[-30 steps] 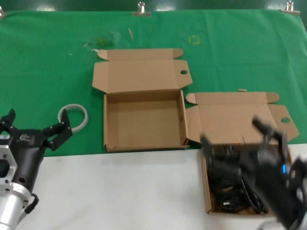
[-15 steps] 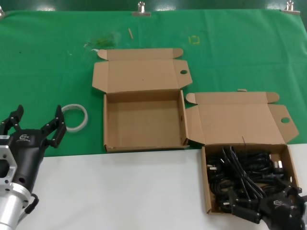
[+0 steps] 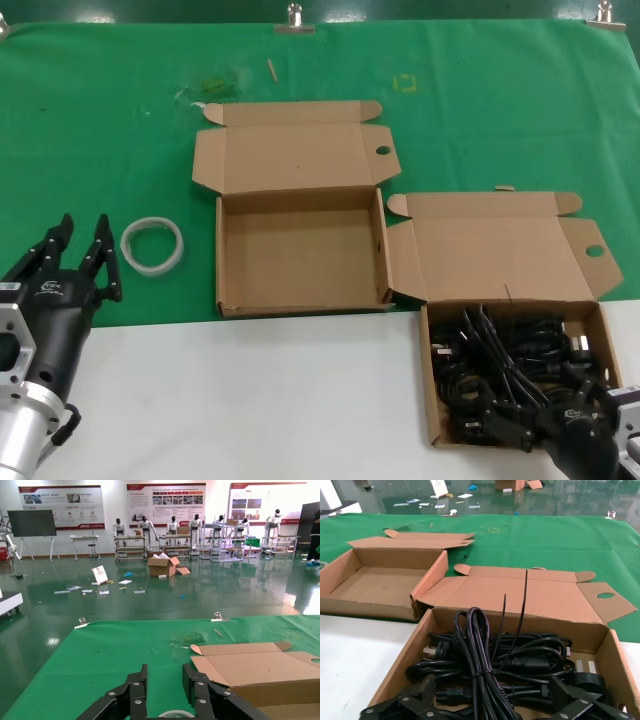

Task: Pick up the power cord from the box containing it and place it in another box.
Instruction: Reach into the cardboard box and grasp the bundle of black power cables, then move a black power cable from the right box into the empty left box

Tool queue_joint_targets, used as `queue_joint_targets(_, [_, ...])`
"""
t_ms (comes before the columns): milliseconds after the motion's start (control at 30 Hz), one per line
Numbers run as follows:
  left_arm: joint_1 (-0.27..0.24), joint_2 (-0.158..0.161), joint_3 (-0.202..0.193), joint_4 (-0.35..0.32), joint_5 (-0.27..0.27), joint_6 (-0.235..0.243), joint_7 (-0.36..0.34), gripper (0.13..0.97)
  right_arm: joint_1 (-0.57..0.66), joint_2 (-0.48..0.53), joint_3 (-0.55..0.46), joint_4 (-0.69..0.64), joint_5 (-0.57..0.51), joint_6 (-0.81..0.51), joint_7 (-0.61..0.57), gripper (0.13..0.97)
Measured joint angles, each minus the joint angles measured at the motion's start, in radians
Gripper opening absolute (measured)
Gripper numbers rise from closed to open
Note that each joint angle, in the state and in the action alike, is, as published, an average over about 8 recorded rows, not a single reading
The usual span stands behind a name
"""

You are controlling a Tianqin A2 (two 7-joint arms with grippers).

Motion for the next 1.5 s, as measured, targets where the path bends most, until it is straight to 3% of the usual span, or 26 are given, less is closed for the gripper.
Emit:
queue_joint_targets(133, [0.0,0.0,0.0,0.0,0.0,0.0,0.0,0.305,0.01,-0.006,-0.006,-0.013,0.005,0.0,-0.003,0.801])
queue_joint_targets(433, [0.0,0.0,0.0,0.0,0.0,0.0,0.0,0.189,0.005,-0.019,0.0,-0.025,0.0,-0.005,-0.005,0.626])
queue_joint_targets(633, [0.0,0.0,0.0,0.0,0.0,0.0,0.0,0.16,-0.008,-0.025,0.015,-0.024,-0.009,-0.009,-0.004,0.463])
queue_joint_targets(767, [0.0,0.0,0.0,0.0,0.0,0.0,0.0,0.142,-0.018,-0.026,0.026,-0.02,-0.015,-0.012,-0.002,0.463])
queue_joint_targets(1033, [0.0,0.0,0.0,0.0,0.0,0.0,0.0,0.14,-0.034,-0.023,0.041,-0.007,-0.027,-0.016,-0.002,0.291])
queue_joint_targets(1267, [0.0,0.0,0.0,0.0,0.0,0.0,0.0,0.14,-0.05,0.01,0.041,0.046,-0.024,0.006,-0.02,0.242])
queue_joint_targets(1500, [0.0,0.0,0.0,0.0,0.0,0.0,0.0,0.14,-0.03,0.115,-0.006,0.207,0.032,0.08,-0.095,0.226])
